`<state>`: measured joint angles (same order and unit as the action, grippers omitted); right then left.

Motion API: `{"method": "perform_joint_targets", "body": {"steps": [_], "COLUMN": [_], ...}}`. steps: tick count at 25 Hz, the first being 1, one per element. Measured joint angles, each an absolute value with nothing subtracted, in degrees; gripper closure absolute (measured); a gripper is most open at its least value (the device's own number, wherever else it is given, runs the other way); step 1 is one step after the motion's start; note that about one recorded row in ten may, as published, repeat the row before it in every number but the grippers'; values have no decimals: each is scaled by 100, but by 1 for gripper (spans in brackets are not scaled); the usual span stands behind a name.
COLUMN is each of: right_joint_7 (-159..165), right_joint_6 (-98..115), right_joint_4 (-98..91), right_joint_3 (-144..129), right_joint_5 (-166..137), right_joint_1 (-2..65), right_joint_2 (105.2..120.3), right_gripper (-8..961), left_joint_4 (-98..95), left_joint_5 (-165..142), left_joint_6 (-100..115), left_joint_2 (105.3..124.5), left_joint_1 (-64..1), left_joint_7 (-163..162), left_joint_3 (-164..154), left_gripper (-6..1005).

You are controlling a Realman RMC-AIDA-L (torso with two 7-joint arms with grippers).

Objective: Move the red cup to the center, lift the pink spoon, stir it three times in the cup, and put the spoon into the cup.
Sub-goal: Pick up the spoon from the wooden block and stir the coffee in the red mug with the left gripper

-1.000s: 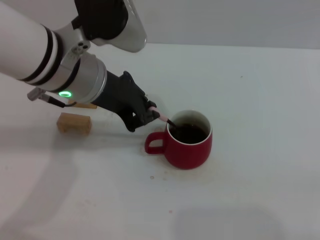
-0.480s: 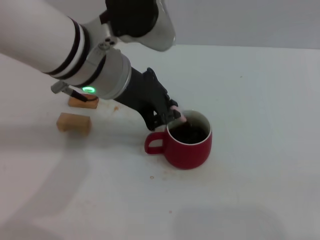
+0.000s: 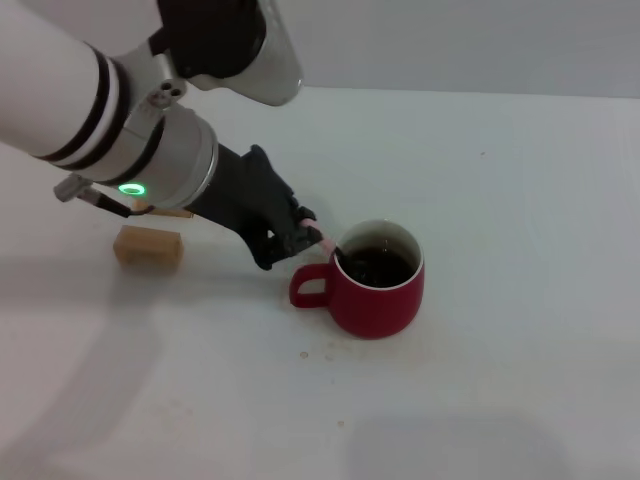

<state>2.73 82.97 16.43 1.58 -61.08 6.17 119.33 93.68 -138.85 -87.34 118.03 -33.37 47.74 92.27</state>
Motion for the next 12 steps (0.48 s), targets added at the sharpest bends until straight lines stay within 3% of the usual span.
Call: {"method": "perform_joint_targets", "body": {"steps": [12], "right_joint_7": [273], "right_joint_6": [8279], "right_joint_4": [1646], "right_joint_3": [158], "right_joint_5": [-6108], "right_joint_1": [624], "right_joint_2": [11927], "right_gripper": [953], "left_joint_4": [8685], "left_joint_5": [-13842], "left_joint_6": [-8178], "left_joint_2": [11847], "left_joint_1": [-3711], "left_joint_7": [4693], "left_joint_3": [9048], "left_gripper": [750]}}
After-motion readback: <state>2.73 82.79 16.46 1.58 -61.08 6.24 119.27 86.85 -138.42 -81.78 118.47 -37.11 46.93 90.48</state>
